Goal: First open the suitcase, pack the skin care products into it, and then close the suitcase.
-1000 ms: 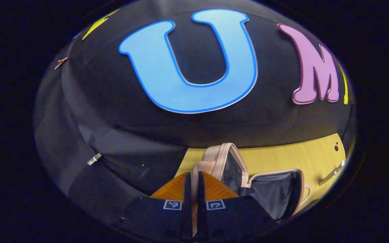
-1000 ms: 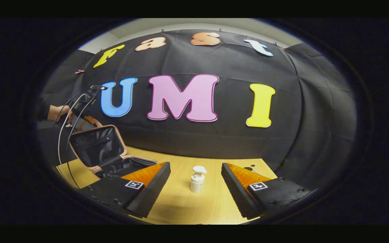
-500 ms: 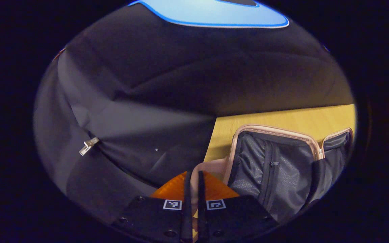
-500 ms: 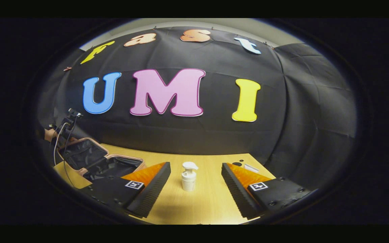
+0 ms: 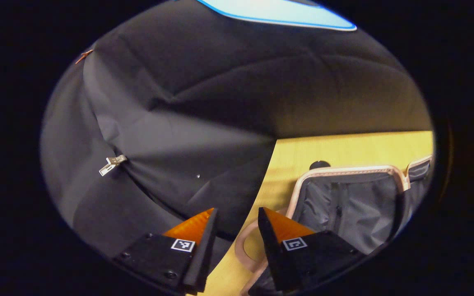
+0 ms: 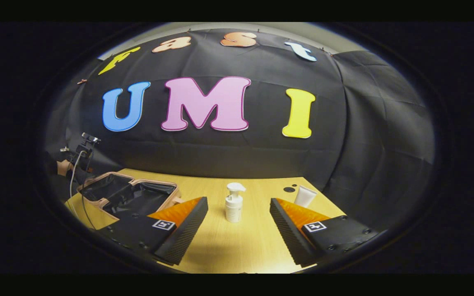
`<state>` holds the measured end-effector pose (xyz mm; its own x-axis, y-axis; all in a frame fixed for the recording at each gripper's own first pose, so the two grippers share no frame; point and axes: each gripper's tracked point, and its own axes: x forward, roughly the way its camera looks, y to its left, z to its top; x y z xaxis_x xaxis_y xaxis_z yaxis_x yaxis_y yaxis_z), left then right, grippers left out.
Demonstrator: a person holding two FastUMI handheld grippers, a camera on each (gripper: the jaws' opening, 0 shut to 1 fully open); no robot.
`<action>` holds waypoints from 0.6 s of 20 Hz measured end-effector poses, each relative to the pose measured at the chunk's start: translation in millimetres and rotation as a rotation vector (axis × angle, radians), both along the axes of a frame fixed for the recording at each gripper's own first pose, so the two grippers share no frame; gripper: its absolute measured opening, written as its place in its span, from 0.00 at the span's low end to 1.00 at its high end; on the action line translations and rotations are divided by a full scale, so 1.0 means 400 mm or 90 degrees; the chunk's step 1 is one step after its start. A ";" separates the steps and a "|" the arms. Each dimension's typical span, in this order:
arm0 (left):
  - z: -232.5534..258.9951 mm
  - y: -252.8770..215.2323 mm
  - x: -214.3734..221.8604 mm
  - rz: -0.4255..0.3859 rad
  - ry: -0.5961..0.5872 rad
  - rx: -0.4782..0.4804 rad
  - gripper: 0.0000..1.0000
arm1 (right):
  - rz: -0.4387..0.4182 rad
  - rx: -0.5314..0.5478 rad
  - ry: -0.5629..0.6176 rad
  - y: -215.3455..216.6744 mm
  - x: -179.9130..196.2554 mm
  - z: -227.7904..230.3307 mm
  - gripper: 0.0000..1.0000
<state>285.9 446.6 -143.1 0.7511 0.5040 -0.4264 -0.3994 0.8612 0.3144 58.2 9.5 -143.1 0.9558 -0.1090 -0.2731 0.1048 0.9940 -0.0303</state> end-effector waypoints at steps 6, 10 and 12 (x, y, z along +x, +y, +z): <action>0.235 -0.260 -0.040 -0.123 -0.181 -0.037 0.98 | 0.001 0.004 -0.009 -0.043 -0.018 0.030 0.97; 0.330 -0.462 -0.112 -0.181 -0.251 -0.048 0.98 | 0.005 -0.009 -0.012 -0.092 -0.027 0.052 0.96; 0.366 -0.547 -0.167 -0.201 -0.272 -0.013 0.98 | 0.010 -0.004 -0.005 -0.106 -0.035 0.061 0.96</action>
